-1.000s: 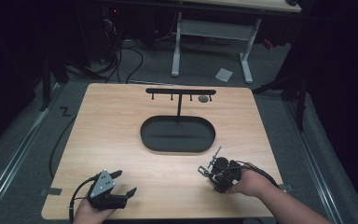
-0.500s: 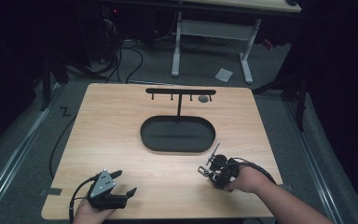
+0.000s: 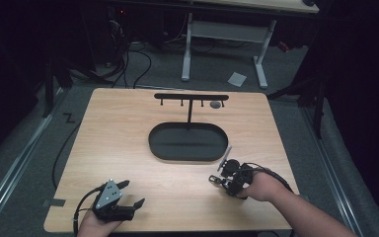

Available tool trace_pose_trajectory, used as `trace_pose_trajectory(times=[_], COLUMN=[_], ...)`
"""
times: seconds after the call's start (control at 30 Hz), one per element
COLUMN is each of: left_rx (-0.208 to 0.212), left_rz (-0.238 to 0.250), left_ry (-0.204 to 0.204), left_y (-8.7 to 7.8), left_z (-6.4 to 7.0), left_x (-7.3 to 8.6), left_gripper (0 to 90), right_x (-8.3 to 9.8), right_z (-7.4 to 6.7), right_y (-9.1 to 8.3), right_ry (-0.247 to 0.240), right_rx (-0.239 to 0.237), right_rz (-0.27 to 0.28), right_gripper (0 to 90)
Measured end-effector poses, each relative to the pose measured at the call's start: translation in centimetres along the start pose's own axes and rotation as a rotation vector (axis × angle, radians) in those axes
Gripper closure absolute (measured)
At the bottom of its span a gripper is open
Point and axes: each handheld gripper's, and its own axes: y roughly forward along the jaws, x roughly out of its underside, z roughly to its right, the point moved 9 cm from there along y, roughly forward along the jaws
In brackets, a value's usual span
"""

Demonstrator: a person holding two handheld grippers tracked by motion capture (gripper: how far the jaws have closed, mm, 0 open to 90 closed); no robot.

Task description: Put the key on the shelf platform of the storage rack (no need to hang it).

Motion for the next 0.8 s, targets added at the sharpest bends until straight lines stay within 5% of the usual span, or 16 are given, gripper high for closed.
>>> trace_pose_trajectory(times=[0.5, 0.8], left_rx=[-0.011, -0.01], left_rz=[0.007, 0.011], left_ry=[-0.002, -0.006], left_y=[-0.4, -0.5], left_z=[-0.1, -0.1], left_x=[0.1, 0.1], left_gripper=[18.3, 18.3], right_x=[-1.6, -3.7], right_z=[1.8, 2.9], right_y=[-5.6, -7.4], right_ry=[0.021, 0.02], right_rx=[0.064, 0.089], right_rz=[0.031, 0.05], right_gripper=[48.8, 48.8])
